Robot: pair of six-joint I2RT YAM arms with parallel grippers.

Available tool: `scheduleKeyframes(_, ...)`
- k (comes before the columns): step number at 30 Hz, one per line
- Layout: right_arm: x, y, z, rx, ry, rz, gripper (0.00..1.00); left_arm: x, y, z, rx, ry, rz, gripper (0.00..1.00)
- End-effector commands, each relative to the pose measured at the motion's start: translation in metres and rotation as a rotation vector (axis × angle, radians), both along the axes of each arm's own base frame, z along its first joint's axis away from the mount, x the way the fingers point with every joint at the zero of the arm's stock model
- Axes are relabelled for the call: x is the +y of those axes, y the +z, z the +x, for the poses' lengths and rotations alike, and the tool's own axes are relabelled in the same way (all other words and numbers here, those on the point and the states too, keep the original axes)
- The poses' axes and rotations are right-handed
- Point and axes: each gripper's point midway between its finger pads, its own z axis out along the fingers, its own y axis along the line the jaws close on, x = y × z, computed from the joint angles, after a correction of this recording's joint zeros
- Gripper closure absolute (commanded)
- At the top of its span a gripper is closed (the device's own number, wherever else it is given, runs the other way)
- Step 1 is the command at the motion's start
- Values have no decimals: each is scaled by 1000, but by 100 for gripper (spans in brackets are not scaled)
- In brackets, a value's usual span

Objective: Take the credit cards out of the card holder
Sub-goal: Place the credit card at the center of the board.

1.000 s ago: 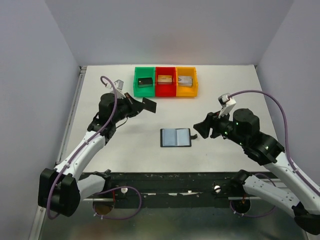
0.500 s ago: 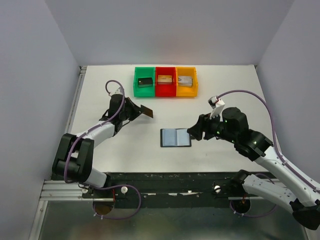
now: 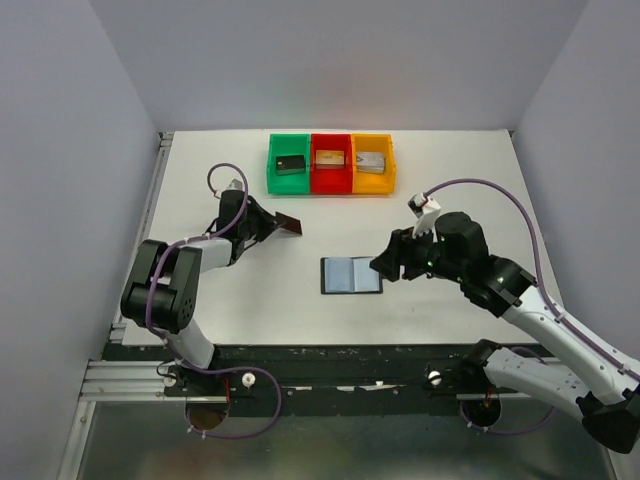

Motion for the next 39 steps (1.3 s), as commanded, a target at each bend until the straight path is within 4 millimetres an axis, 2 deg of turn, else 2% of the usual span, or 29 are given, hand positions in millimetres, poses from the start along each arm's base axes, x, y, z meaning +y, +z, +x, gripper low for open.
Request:
scheduleKeyframes(1,7,2,-2,9,30,18,36,-1,7,19,-54,5,-40,100)
scheduleKeyframes(10,10,-6,2,23,33,-4,36,-3,-8,30,-20,12,-55,100)
scheduleKeyframes(20,11,-12,7,32,32,-33,37,-1,-19,31,-2,3,-50,71)
scheduleKeyframes(39,13,-19,9,51,35,-52,36,12,-25,24,61,-33,24,58)
